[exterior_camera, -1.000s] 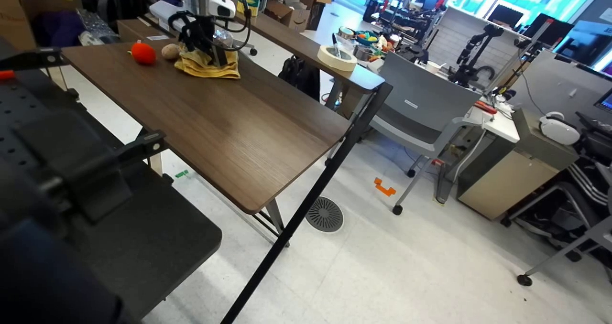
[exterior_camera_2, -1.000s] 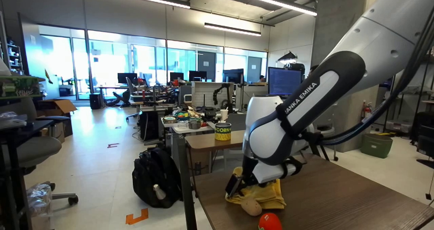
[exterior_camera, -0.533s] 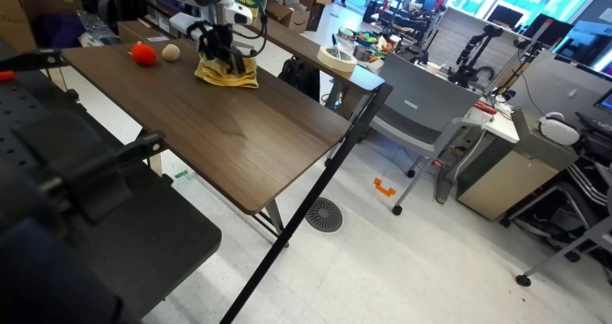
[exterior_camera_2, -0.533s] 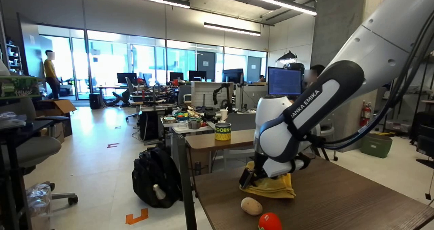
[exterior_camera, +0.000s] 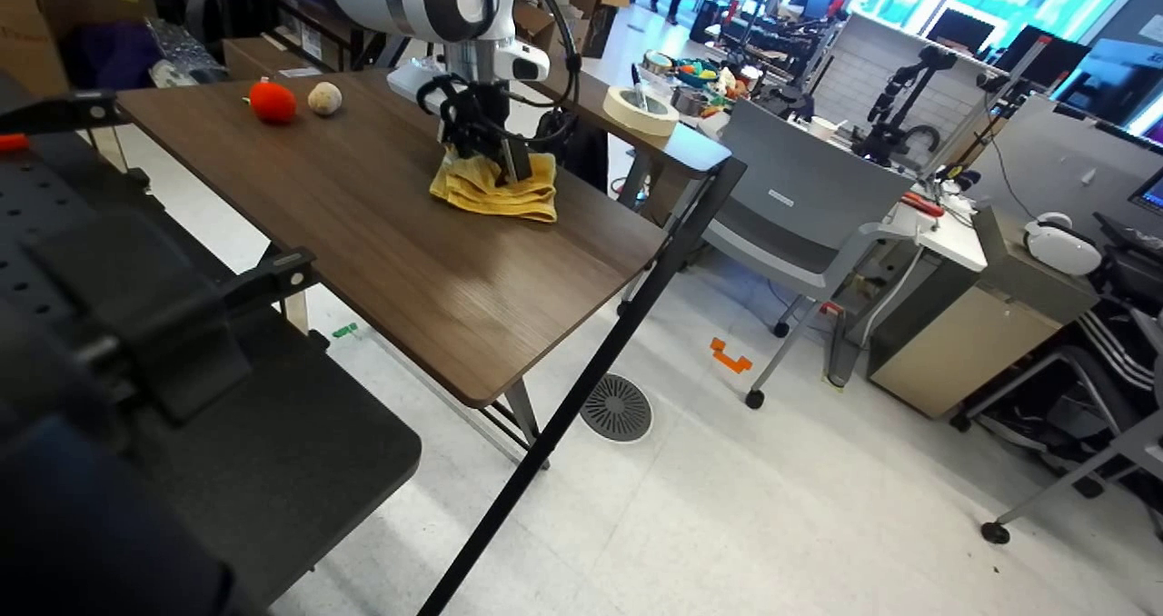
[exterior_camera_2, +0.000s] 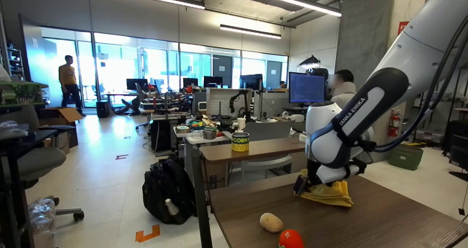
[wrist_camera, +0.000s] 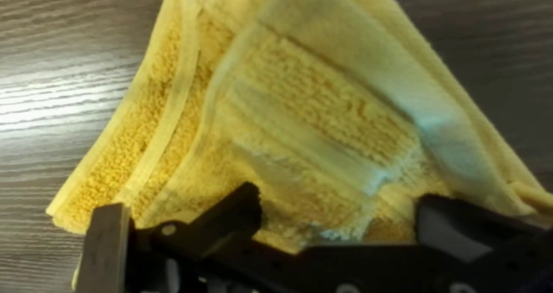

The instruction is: Wipe the table with the cloth

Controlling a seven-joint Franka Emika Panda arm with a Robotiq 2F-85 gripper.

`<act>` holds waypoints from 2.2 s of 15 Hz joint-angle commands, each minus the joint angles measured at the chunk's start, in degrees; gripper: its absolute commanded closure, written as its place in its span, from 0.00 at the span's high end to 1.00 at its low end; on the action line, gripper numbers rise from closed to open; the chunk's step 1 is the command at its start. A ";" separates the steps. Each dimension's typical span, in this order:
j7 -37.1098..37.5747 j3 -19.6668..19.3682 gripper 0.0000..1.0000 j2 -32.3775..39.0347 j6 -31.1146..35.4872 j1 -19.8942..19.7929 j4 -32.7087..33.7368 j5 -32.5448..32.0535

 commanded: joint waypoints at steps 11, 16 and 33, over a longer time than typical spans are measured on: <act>-31.66 19.67 1.00 -19.39 25.91 -12.29 -43.63 -9.06; -34.71 18.74 1.00 -22.98 26.08 -11.45 -53.79 -11.87; -19.28 -0.44 1.00 -14.13 18.81 -1.72 -39.82 -8.76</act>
